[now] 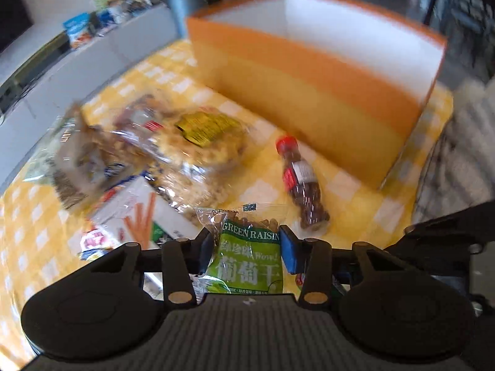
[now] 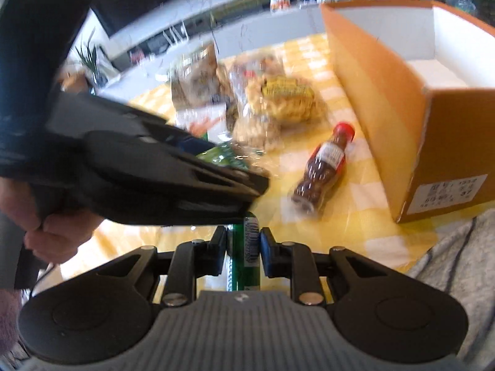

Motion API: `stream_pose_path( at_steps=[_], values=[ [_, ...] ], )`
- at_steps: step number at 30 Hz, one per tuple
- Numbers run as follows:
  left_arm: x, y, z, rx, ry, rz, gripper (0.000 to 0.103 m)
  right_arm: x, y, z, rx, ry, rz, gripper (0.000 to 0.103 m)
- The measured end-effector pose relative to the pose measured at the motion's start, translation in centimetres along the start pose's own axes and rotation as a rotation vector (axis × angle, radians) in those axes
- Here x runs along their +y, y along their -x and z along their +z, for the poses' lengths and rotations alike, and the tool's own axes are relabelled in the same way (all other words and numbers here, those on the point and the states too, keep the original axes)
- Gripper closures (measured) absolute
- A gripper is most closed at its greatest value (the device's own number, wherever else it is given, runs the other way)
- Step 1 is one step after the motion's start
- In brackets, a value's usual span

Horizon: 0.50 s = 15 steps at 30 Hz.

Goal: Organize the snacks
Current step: 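Carry both items over the orange box while the left gripper releases the raisin bag inside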

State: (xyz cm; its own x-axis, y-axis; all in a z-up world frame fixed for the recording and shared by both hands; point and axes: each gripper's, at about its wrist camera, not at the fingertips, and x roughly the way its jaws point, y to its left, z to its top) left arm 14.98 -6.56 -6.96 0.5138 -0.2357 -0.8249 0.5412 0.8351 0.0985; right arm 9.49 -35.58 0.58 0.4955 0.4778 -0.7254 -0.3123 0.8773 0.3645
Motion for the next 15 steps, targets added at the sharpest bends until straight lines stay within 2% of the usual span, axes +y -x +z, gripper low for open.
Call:
stream_pose_path(
  at_steps=[6,12,15],
  values=[
    [1.9,6.2,-0.8,-0.219,0.219,-0.003,0.053,0.4,1.0,0.3,-0.062,0.014,0.041,0.082],
    [3.3,10.4,0.1,-0.387,0.416,0.008,0.053,-0.2,2.9,1.3,-0.143,-0.045,0.122,0.082],
    [3.6,11.4,1.0,-0.442,0.459,0.006,0.053,-0.3,5.5,2.6,-0.199,-0.058,0.128,0.082]
  ],
)
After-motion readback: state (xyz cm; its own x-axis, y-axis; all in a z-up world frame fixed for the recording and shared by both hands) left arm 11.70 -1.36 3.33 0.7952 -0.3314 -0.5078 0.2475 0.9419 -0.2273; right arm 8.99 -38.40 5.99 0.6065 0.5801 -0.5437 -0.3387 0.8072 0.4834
